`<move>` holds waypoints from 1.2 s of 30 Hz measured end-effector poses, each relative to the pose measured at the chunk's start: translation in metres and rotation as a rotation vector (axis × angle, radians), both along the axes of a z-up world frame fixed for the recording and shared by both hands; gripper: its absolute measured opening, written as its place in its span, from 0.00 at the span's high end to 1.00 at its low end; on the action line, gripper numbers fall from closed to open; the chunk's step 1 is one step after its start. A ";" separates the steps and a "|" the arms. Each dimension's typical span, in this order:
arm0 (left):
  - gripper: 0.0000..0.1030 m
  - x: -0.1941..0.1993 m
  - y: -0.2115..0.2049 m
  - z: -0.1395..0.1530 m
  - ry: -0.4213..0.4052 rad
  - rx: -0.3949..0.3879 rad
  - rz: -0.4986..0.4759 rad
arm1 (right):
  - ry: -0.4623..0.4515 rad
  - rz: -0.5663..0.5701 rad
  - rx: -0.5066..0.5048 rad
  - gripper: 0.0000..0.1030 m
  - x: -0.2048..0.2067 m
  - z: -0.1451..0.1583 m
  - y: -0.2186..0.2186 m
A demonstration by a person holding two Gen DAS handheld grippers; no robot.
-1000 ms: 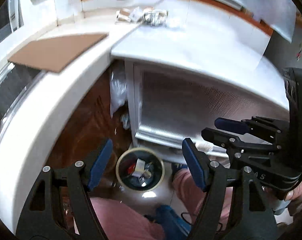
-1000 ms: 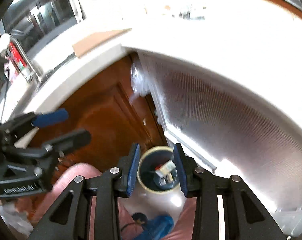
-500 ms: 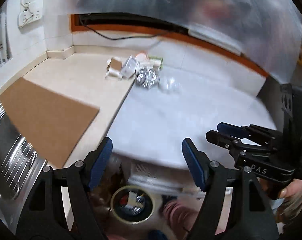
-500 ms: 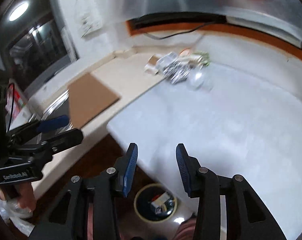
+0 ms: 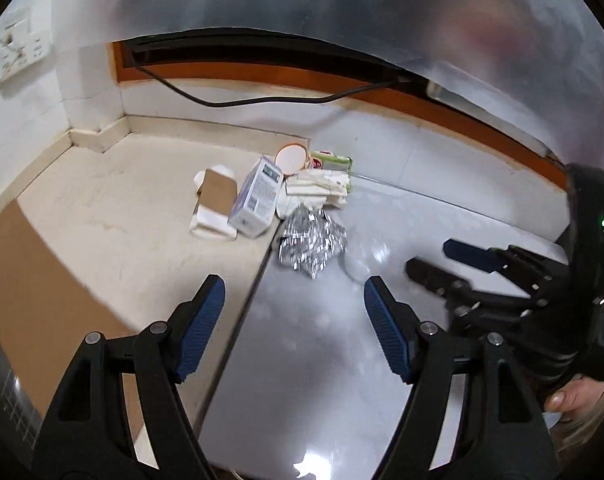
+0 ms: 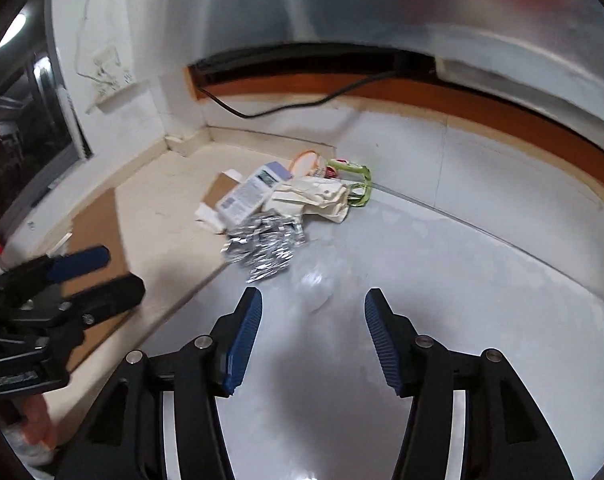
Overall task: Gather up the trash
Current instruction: 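Grasp the crumpled foil with the left tool while the right tool grasps the clear plastic bag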
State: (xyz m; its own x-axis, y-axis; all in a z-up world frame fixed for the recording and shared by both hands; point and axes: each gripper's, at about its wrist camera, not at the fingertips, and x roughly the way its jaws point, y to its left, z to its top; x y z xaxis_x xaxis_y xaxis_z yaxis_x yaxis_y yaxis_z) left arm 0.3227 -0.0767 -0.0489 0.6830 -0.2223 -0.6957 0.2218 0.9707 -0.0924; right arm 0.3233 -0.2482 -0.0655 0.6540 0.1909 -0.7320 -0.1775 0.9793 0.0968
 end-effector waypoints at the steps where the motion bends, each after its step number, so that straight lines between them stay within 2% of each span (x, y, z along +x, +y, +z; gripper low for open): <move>1: 0.33 0.009 -0.002 -0.003 0.005 0.000 -0.002 | 0.012 -0.001 -0.009 0.47 0.007 -0.006 0.001; 7: 0.33 0.047 -0.011 -0.020 0.067 0.005 -0.002 | 0.091 -0.014 0.033 0.47 0.047 -0.044 -0.005; 12: 0.33 0.073 -0.017 -0.033 0.121 -0.022 0.000 | 0.128 0.008 0.084 0.47 0.068 -0.067 -0.003; 13: 0.33 0.077 -0.018 -0.034 0.128 -0.026 0.000 | 0.118 0.014 0.088 0.47 0.069 -0.069 -0.002; 15: 0.33 0.087 -0.021 -0.040 0.149 -0.028 0.004 | 0.105 0.021 0.095 0.54 0.072 -0.070 -0.004; 18: 0.33 0.099 -0.026 -0.047 0.179 -0.030 0.012 | 0.081 0.007 0.083 0.70 0.073 -0.066 -0.011; 24: 0.33 0.112 -0.042 -0.057 0.192 0.018 0.006 | 0.069 -0.060 0.070 0.72 0.079 -0.065 -0.032; 31: 0.32 0.123 -0.064 -0.076 0.214 0.105 0.004 | 0.063 -0.058 0.082 0.72 0.078 -0.069 -0.038; 36: 0.32 0.131 -0.074 -0.084 0.208 0.132 0.013 | 0.063 -0.055 0.088 0.72 0.076 -0.069 -0.040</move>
State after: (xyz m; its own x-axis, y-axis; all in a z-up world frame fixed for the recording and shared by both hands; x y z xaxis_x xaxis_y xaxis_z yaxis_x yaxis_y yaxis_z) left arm 0.4536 -0.1506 -0.1325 0.5241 -0.1123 -0.8442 0.1990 0.9800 -0.0068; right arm 0.3993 -0.2879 -0.1340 0.6188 0.2210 -0.7538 -0.1146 0.9747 0.1917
